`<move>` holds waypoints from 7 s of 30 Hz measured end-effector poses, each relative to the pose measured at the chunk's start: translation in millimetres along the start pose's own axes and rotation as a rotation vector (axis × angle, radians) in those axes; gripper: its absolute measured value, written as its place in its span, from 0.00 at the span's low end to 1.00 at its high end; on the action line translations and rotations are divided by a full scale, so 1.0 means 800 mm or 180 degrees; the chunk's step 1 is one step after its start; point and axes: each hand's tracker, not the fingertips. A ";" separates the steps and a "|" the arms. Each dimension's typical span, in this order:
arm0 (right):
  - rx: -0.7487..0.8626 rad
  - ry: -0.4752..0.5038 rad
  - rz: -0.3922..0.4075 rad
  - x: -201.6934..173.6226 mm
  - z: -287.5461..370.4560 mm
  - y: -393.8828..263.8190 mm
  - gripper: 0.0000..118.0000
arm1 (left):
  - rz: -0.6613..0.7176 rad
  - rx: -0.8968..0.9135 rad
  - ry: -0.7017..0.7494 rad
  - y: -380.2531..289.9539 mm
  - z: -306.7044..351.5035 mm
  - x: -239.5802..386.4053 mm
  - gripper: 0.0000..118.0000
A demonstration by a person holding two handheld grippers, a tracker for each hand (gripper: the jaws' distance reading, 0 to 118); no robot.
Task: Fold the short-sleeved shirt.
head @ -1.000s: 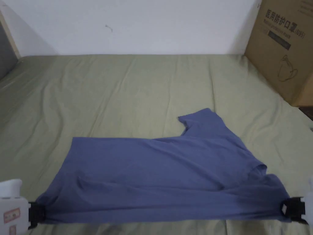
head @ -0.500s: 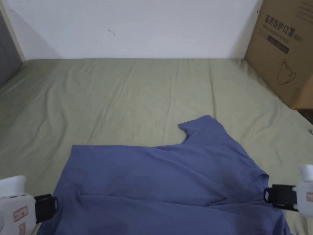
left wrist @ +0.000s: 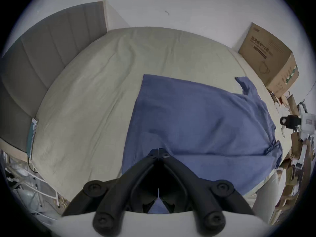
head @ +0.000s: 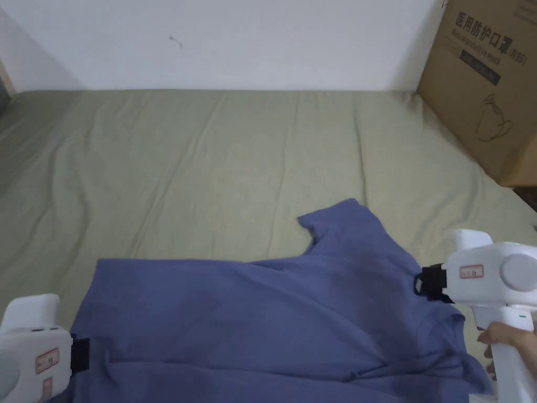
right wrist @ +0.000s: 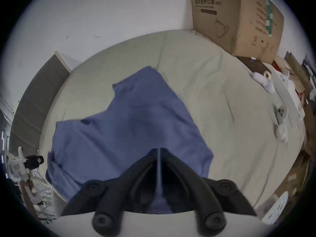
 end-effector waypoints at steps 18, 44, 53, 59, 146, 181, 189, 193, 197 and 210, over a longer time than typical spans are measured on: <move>-0.0282 -0.0181 0.0096 0.024 -0.137 0.099 0.02 | -0.0074 -0.0285 0.0082 0.032 -0.053 0.015 0.00; -0.0189 -0.0110 0.0007 0.019 -0.105 0.104 0.02 | 0.0229 -0.0452 -0.0134 0.198 -0.179 -0.023 0.01; 0.0201 -0.0001 0.0050 0.014 0.032 0.074 0.02 | -0.0114 0.0042 -0.0188 0.161 -0.034 -0.014 0.01; 0.0306 -0.0021 0.0160 0.017 0.134 -0.029 0.02 | -0.0187 0.0218 -0.0249 0.079 0.061 -0.032 0.01; 0.0140 0.0088 -0.0326 -0.059 0.105 -0.225 0.00 | -0.0015 -0.0039 -0.1049 -0.068 0.040 0.133 0.00; 0.0073 0.0102 -0.0194 -0.069 0.114 -0.231 0.00 | 0.0161 -0.0292 -0.2152 -0.104 0.034 0.137 0.00; -0.0038 0.0229 -0.0027 -0.105 0.104 -0.230 0.00 | 0.1093 -0.0100 -0.1959 -0.121 0.008 0.003 0.17; -0.0060 0.0297 0.0152 -0.123 0.106 -0.229 0.00 | 0.1055 -0.0456 -0.2118 -0.130 -0.029 0.020 0.95; -0.0030 0.0241 0.0268 -0.135 0.114 -0.231 0.00 | 0.1276 -0.0538 -0.2405 -0.140 -0.066 0.047 1.00; -0.0107 0.0457 0.0231 -0.160 0.123 -0.224 0.00 | 0.1373 -0.0704 -0.2909 -0.131 -0.085 0.013 0.12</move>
